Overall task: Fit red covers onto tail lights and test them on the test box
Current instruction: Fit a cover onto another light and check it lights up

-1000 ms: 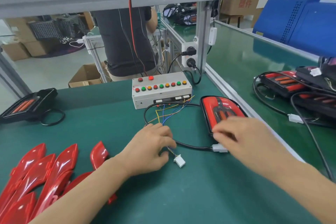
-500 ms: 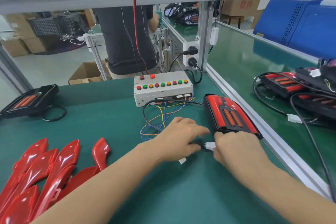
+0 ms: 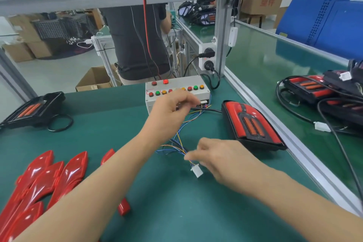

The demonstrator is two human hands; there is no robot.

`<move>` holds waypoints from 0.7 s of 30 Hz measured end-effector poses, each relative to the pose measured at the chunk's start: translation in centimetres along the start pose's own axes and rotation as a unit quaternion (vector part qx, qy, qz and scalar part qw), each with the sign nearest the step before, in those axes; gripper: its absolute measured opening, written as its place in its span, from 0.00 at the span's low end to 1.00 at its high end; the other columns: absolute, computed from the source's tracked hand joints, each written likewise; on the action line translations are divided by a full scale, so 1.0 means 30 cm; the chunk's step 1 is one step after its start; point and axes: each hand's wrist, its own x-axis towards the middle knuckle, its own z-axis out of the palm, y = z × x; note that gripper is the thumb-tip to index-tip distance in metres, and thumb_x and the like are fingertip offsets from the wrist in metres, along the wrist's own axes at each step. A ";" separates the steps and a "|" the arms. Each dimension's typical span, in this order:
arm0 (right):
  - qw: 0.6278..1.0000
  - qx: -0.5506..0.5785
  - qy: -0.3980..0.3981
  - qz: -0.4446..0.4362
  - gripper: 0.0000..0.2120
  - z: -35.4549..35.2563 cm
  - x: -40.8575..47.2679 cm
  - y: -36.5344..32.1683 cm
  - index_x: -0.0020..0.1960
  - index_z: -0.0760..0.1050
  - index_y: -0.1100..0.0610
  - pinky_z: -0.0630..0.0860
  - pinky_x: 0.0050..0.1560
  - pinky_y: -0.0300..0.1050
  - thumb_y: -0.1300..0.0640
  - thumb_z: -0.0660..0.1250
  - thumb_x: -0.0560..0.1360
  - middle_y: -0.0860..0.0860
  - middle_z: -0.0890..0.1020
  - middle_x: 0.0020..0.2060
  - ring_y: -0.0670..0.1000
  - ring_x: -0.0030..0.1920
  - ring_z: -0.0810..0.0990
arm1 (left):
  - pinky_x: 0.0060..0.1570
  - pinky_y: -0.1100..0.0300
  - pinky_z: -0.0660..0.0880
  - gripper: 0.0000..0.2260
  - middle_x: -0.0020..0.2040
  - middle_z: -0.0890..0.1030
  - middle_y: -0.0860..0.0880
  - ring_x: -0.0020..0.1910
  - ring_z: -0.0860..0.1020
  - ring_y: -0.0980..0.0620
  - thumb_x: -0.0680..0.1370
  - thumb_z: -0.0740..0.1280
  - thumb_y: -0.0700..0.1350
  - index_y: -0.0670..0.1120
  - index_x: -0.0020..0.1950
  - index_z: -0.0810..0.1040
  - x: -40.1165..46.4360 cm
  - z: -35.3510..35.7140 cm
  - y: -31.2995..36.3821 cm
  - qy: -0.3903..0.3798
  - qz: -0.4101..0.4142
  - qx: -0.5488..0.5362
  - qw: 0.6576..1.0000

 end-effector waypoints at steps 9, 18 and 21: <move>0.955 -0.081 -0.122 0.260 0.17 0.013 -0.086 0.016 0.33 0.56 0.55 0.59 0.27 0.43 0.68 0.61 0.73 0.52 0.75 0.38 0.58 0.41 0.76 | 0.59 0.59 0.69 0.12 0.50 0.80 0.51 0.52 0.76 0.55 0.74 0.65 0.33 0.45 0.53 0.82 -0.075 0.092 -0.007 -0.203 0.011 0.106 0.973; 0.948 -0.021 0.287 0.136 0.09 -0.046 -0.081 0.040 0.42 0.80 0.57 0.64 0.24 0.42 0.55 0.77 0.68 0.50 0.80 0.29 0.56 0.25 0.78 | 0.55 0.53 0.72 0.09 0.49 0.82 0.46 0.50 0.78 0.49 0.77 0.67 0.39 0.43 0.56 0.79 -0.041 0.070 0.057 -0.232 0.041 0.057 0.970; 0.936 0.091 0.310 0.138 0.07 -0.062 -0.061 0.049 0.42 0.80 0.54 0.70 0.31 0.42 0.53 0.76 0.69 0.48 0.78 0.37 0.50 0.31 0.77 | 0.55 0.60 0.71 0.10 0.49 0.79 0.51 0.50 0.75 0.57 0.72 0.70 0.39 0.43 0.53 0.79 -0.059 -0.003 0.054 -0.106 0.096 0.077 0.987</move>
